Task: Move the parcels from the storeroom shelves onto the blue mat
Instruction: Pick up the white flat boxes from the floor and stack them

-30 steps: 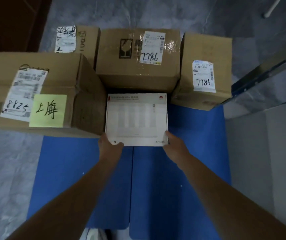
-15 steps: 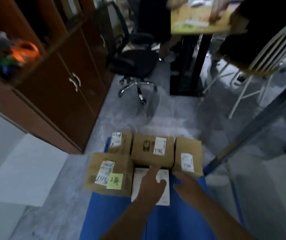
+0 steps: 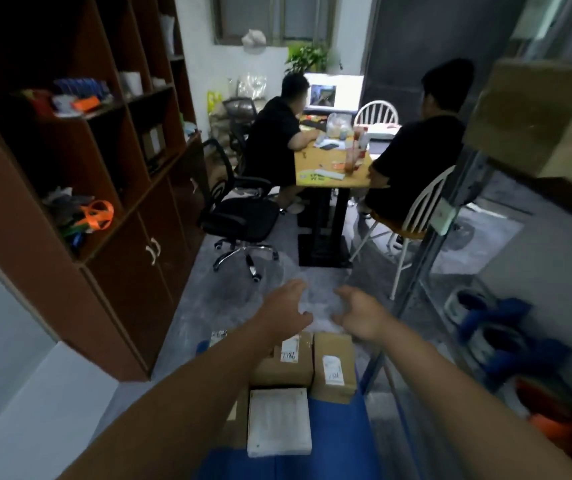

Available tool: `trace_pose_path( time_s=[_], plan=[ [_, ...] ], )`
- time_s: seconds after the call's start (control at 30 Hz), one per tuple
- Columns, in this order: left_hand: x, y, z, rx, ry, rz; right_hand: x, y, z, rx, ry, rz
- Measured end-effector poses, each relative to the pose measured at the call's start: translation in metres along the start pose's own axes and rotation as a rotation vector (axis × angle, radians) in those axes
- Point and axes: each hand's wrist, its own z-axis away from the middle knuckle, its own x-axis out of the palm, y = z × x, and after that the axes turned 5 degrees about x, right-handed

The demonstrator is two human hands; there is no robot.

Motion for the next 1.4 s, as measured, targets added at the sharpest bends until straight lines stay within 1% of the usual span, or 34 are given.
trace_pose_path(
  time_s=[0.1,0.2,0.37,0.47,0.57,0.63,0.73,0.83,0.93,1.07,1.17,1.27,1.4],
  plan=[
    [-0.019,-0.009,0.006,0.099,-0.027,-0.032,0.008,-0.018,0.021,0.067,0.051,0.037],
    [-0.032,-0.021,0.022,0.192,-0.113,-0.057,0.027,-0.034,0.054,0.114,0.143,0.048],
    [-0.040,-0.021,0.062,0.348,-0.300,-0.067,0.058,-0.049,0.130,0.339,0.238,0.016],
    [-0.042,0.004,0.083,0.442,-0.381,-0.058,0.063,-0.048,0.191,0.469,0.335,0.016],
    [-0.038,0.045,0.109,0.556,-0.443,-0.038,0.061,-0.041,0.266,0.584,0.413,0.039],
    [-0.032,0.076,0.130,0.643,-0.455,-0.028,0.060,-0.039,0.317,0.649,0.459,0.058],
    [-0.022,0.128,0.173,0.776,-0.450,0.002,0.065,-0.039,0.391,0.721,0.581,0.084],
    [-0.005,0.174,0.231,0.909,-0.482,0.035,0.080,-0.040,0.467,0.827,0.660,0.064],
    [0.021,0.208,0.306,1.004,-0.576,0.058,0.110,-0.042,0.552,0.932,0.739,0.017],
    [0.055,0.242,0.422,1.113,-0.727,0.029,0.175,-0.046,0.671,1.077,0.800,-0.113],
    [0.075,0.267,0.515,1.245,-0.875,0.028,0.227,-0.059,0.762,1.172,0.885,-0.183],
    [0.093,0.293,0.604,1.356,-0.944,0.084,0.275,-0.069,0.846,1.281,0.954,-0.240],
    [0.119,0.319,0.712,1.518,-1.047,0.079,0.334,-0.084,0.940,1.427,1.076,-0.320]
  ],
)
